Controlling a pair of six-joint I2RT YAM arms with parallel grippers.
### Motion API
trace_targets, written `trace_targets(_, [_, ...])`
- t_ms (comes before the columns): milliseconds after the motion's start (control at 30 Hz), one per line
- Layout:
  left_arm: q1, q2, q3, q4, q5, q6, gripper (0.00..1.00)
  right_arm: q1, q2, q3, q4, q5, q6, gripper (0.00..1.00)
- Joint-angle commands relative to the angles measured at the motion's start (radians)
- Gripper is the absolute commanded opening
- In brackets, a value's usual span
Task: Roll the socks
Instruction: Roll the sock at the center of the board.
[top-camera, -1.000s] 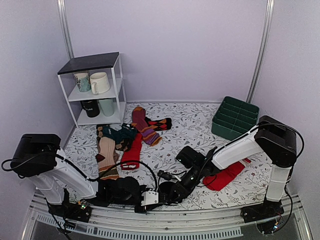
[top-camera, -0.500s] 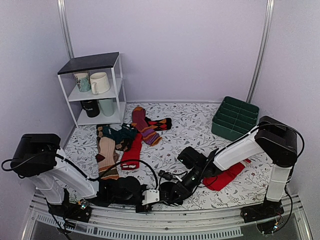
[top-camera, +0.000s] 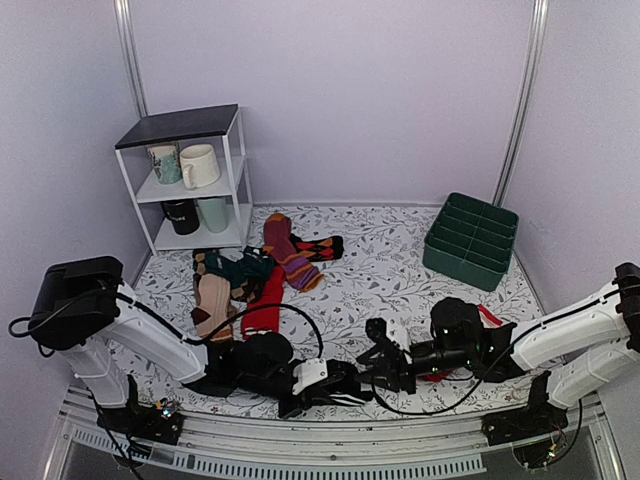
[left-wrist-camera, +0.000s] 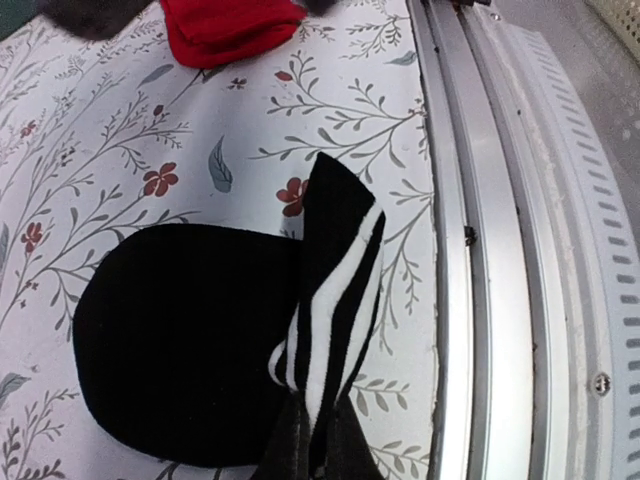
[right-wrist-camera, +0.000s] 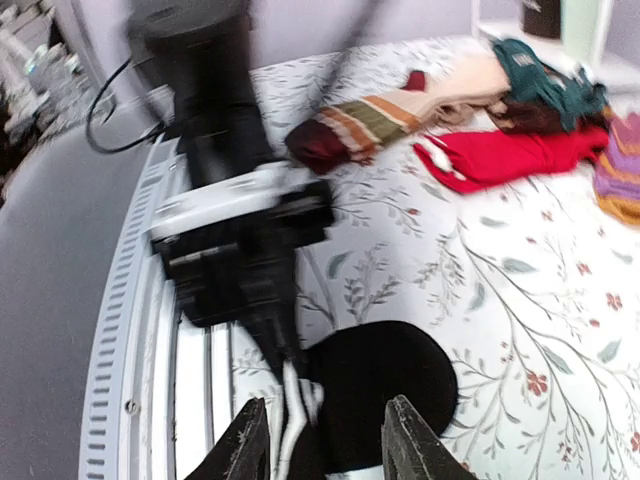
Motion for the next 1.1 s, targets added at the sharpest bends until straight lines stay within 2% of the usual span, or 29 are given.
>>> trace_targets(0, [0.042,0.069,-0.013,-0.187,0.105,-0.062,0.0,0.105,-0.018,-0.085,0.126,0.131,-0.159,0.4])
trace_targets(233, [0.072,0.092,0.0,-0.212,0.164,-0.083,0.0,0.252,0.056,-0.105,0.092,0.298,-0.154,0.4])
trace_targets(300, [0.074,0.096,0.005,-0.217,0.168,-0.084,0.0,0.257,0.07,-0.101,0.092,0.341,-0.164,0.4])
trace_targets(867, [0.082,0.109,0.009,-0.215,0.185,-0.082,0.0,0.272,0.228,-0.006,0.005,0.381,-0.19,0.4])
trace_targets(967, [0.083,0.11,0.004,-0.21,0.187,-0.082,0.0,0.27,0.253,0.016,-0.026,0.359,-0.174,0.35])
trace_targets(1067, [0.084,0.106,0.001,-0.206,0.183,-0.081,0.0,0.271,0.276,0.036,-0.058,0.352,-0.148,0.26])
